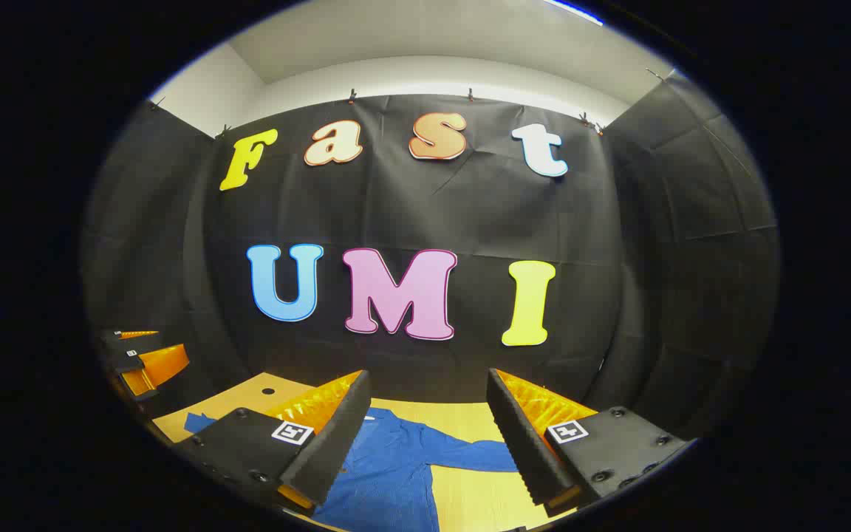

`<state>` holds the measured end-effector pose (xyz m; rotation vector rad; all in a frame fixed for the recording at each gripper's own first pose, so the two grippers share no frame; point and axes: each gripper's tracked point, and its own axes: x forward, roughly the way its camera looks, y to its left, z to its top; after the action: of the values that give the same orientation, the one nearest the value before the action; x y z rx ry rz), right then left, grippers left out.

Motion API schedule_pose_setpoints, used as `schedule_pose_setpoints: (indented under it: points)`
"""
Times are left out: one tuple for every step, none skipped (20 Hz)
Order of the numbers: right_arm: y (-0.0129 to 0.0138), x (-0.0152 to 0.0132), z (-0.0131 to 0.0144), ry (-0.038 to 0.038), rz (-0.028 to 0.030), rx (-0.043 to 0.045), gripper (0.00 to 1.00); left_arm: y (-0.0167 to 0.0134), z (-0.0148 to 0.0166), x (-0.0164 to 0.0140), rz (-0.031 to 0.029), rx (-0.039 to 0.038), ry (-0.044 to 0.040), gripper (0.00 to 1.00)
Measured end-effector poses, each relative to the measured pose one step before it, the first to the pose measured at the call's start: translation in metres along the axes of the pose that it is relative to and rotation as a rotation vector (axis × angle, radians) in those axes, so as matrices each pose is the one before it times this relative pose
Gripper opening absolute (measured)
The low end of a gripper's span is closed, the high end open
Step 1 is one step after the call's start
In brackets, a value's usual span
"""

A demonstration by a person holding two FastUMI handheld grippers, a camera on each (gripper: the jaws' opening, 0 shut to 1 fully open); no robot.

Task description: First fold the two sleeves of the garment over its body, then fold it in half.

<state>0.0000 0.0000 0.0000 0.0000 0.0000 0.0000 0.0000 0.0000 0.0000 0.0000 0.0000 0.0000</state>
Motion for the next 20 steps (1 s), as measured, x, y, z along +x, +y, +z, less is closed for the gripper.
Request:
schedule_pose_setpoints:
  points:
    - [-0.00026, -0.00185, 0.002, -0.00494, -0.00205, 0.00135, 0.94, -0.00133, 0.00153, -0.00045, -0.00143, -0.00748, 0.00139, 0.81]
    - [-0.00174, -0.00141, -0.00045, -0.00315, -0.00692, -0.00428, 0.94, -0.00112, -0.0016, 0.00044, -0.00357, 0.0008, 0.00247, 0.81]
    - [-0.00269, -0.00282, 0.00037, -0.00239, -0.00674, -0.00608, 0.94, -0.00006, 0.00086, -0.00114, 0.00001, 0.008, -0.00101, 0.81]
    - [0.00047, -0.00142, 0.00022, 0.00181, 0.00191, -0.0046, 0.94, -0.00113, 0.00099, 0.00073, -0.00165, 0.01184, -0.00609, 0.82]
    - [0.00049, -0.00261, -0.00073, 0.00296, 0.00319, -0.00228, 0.94, -0.00154, 0.00296, -0.00061, -0.00425, 0.00958, -0.00635, 0.81]
    - [-0.00056, -0.00137, 0.0013, 0.00058, -0.00061, -0.00272, 0.94, -0.00167, 0.00167, -0.00163, -0.00514, 0.00375, -0.00306, 0.81]
    - [-0.00025, -0.00142, 0.00143, -0.00232, -0.00303, -0.00256, 0.94, -0.00156, 0.00141, -0.00064, -0.00273, -0.0028, -0.00176, 0.81]
    - [-0.00002, -0.0014, 0.00147, -0.00269, -0.00164, -0.00244, 0.94, -0.00105, 0.00057, -0.00227, -0.00367, -0.00508, -0.00059, 0.81]
    - [0.00108, -0.00213, 0.00077, -0.00044, 0.00018, -0.00079, 0.94, -0.0001, 0.00032, -0.00067, -0.00199, -0.0038, 0.0006, 0.81]
    - [0.00056, -0.0007, -0.00079, -0.00009, 0.0017, -0.0009, 0.94, 0.0005, -0.00197, -0.00144, -0.00181, -0.00235, -0.00043, 0.81]
    - [0.00127, -0.00154, -0.00025, -0.00048, 0.003, -0.00356, 0.94, -0.00038, -0.00217, -0.00165, -0.00321, 0.00026, 0.00363, 0.81]
    - [0.0015, -0.00266, -0.00072, 0.00093, 0.0019, -0.00729, 0.94, -0.00038, -0.00078, -0.00218, -0.00499, -0.00078, -0.00045, 0.81]
    - [0.0007, -0.00107, -0.00013, -0.00106, 0.00249, -0.00328, 0.94, -0.00013, 0.00136, -0.00242, -0.00477, -0.00177, -0.00277, 0.81]
    - [0.00272, -0.00075, 0.00031, -0.00192, 0.00311, 0.00041, 0.94, -0.00004, 0.0015, -0.00219, -0.00619, -0.00228, -0.00753, 0.81]
    - [0.00214, -0.00074, -0.00049, -0.0015, 0.00699, 0.00376, 0.94, -0.00037, 0.00244, -0.00188, -0.00294, -0.00052, -0.01029, 0.81]
    - [0.00449, -0.00224, -0.00097, 0.00274, 0.01511, 0.00336, 0.94, 0.00109, 0.00051, -0.0004, 0.00305, 0.00246, -0.00887, 0.81]
    - [0.00364, 0.00056, -0.00129, 0.00616, 0.00906, 0.00039, 1.0, 0.00062, 0.00038, -0.00093, 0.00265, 0.00769, -0.00615, 0.81]
    - [0.00106, 0.00023, -0.0026, 0.00756, 0.00352, -0.0017, 0.97, 0.00103, 0.00041, -0.00245, 0.00143, 0.01155, -0.00285, 0.82]
    - [0.00103, 0.00014, -0.00213, 0.00781, 0.00567, 0.00037, 0.94, -0.00033, -0.00045, -0.00117, -0.00007, 0.00984, 0.00066, 0.81]
    - [0.00271, -0.00038, -0.00099, 0.00204, 0.00471, 0.00247, 0.99, -0.0002, -0.0007, -0.00135, -0.0028, 0.00351, -0.00082, 0.81]
